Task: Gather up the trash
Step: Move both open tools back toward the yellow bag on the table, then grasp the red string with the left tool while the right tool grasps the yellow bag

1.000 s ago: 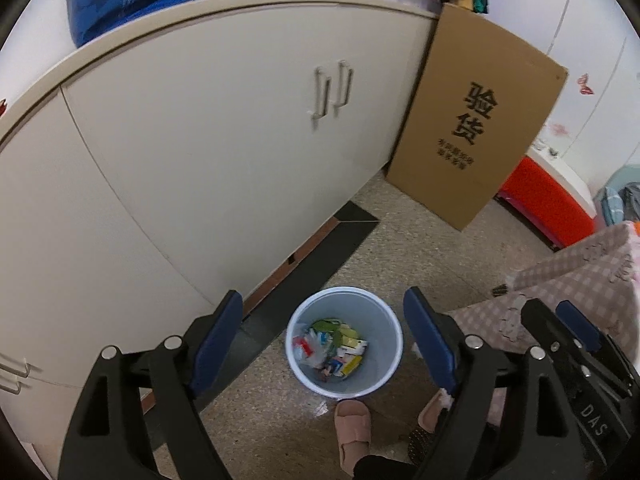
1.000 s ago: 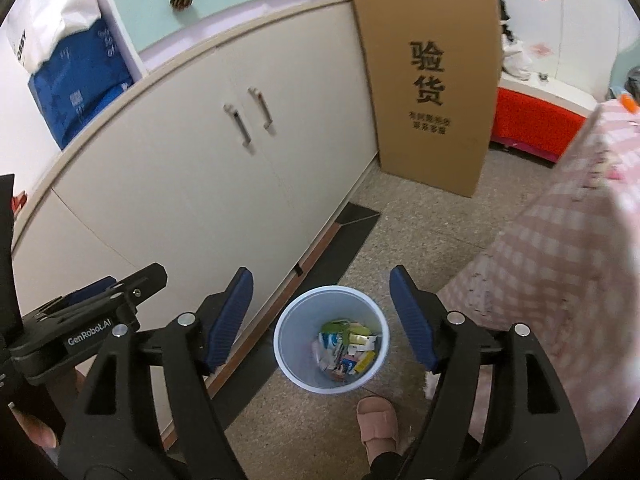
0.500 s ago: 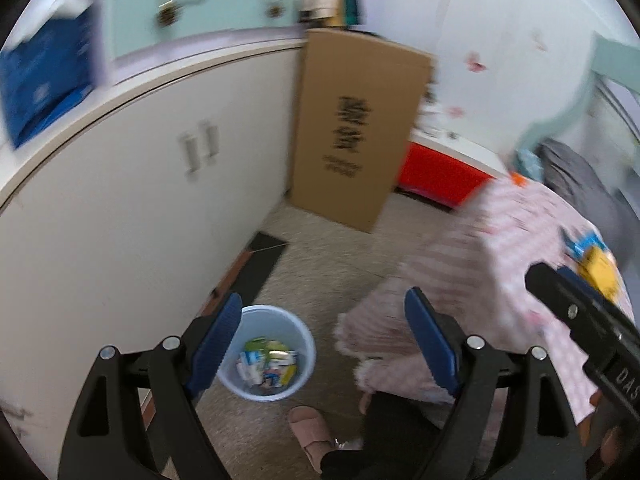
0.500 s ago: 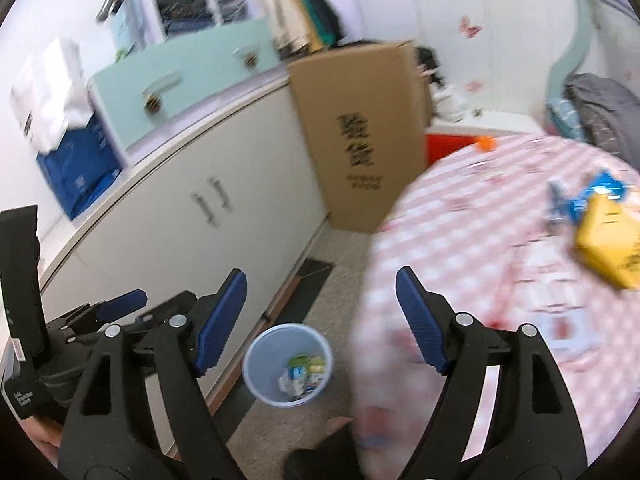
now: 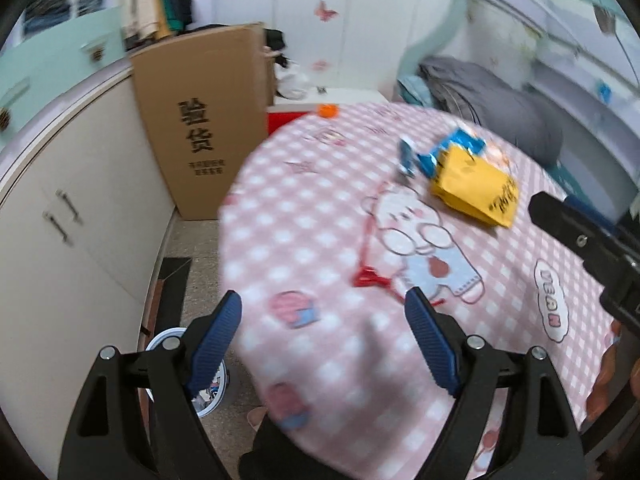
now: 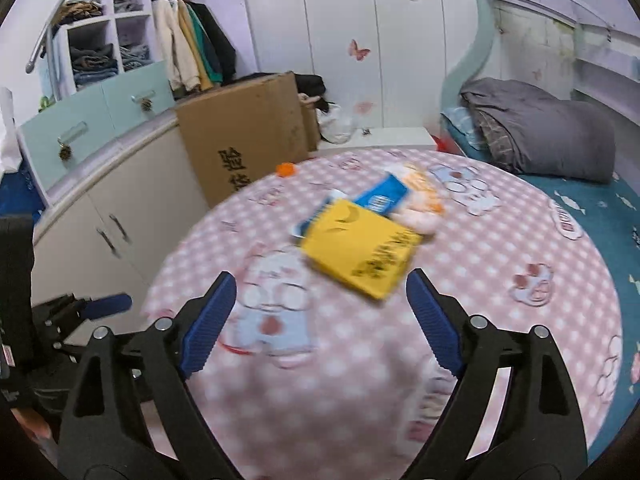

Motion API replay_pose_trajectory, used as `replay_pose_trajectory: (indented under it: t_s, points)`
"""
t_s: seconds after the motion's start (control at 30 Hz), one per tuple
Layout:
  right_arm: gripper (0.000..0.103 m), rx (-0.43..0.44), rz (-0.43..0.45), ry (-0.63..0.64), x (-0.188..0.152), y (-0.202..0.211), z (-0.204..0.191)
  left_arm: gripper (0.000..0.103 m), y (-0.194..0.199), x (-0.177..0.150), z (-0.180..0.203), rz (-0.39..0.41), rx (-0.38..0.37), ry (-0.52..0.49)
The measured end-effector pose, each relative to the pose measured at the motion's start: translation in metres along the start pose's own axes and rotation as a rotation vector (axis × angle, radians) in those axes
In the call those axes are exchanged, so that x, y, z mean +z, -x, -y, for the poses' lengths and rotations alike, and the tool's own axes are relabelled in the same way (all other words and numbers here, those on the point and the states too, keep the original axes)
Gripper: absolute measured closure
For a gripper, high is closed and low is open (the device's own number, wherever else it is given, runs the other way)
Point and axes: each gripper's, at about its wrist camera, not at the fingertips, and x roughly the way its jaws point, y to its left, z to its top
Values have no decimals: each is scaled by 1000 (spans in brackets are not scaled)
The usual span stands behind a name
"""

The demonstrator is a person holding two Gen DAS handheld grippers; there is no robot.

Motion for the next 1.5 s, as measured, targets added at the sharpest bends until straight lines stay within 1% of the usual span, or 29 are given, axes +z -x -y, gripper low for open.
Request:
replay_pose_trajectory:
  t_s: [0.13,0.23,0.3,0.37,0.4,0.43,0.5,0.53,0.6,0.7,0.8,0.9,0.97,1.0,1.03,1.1,1.13,1.2,1.33,1.37,1.4,1.5]
  points:
    - [16,-27,-30,18,-2,-10,22,21,-19,3,21,-15,45,-63]
    - [16,-35,-53,33,-2,-21,27,21,-29,7,29,-34,51,-88]
    - [16,-32,-62,63,-2,-29,25,27,-36,10,29,-48,49,-79]
    - [15,-39,-73,106,0,-36,22,42,-44,12,28,-78,30,-75]
    - [15,-46,-77,141,1,-41,16,43,-47,12,27,-79,28,-78]
    - [15,-55,-77,164,2,-45,14,48,-48,13,28,-74,31,-83]
    - [15,-74,-83,214,6,-56,10,74,-48,16,28,-65,18,-90]
    - [15,-89,-87,230,8,-62,8,93,-49,17,29,-61,19,-95]
    - [15,-118,-93,255,11,-70,6,95,-51,20,27,-58,-8,-93]
    - [15,-126,-86,319,14,-81,-2,98,-50,25,20,-25,-17,-61]
    - [15,-141,-130,412,13,-97,-13,98,-45,30,9,9,-14,-12]
    - [15,-182,-153,427,12,-106,-10,98,-38,36,-1,45,-7,26]
    - [29,-181,-147,394,12,-105,-4,99,-32,38,-6,64,-15,40]
    - [35,-185,-145,386,12,-103,-2,99,-28,39,-8,76,-16,46]
    - [38,-181,-136,378,11,-100,0,99,-25,39,-9,84,-16,50]
    - [52,-187,-127,375,12,-93,0,99,-18,41,-13,102,-24,67]
    - [54,-193,-119,373,12,-89,0,99,-15,42,-15,108,-30,73]
    - [63,-203,-114,376,13,-84,-1,99,-7,44,-18,123,-41,88]
    - [66,-221,-76,365,16,-64,-5,99,7,44,-21,153,-53,100]
    - [70,-222,-62,362,18,-58,-8,99,11,44,-22,159,-58,102]
    - [74,-217,-50,361,19,-52,-10,99,16,44,-24,168,-61,105]
    - [77,-188,-22,356,24,-34,-21,99,30,43,-32,195,-71,123]
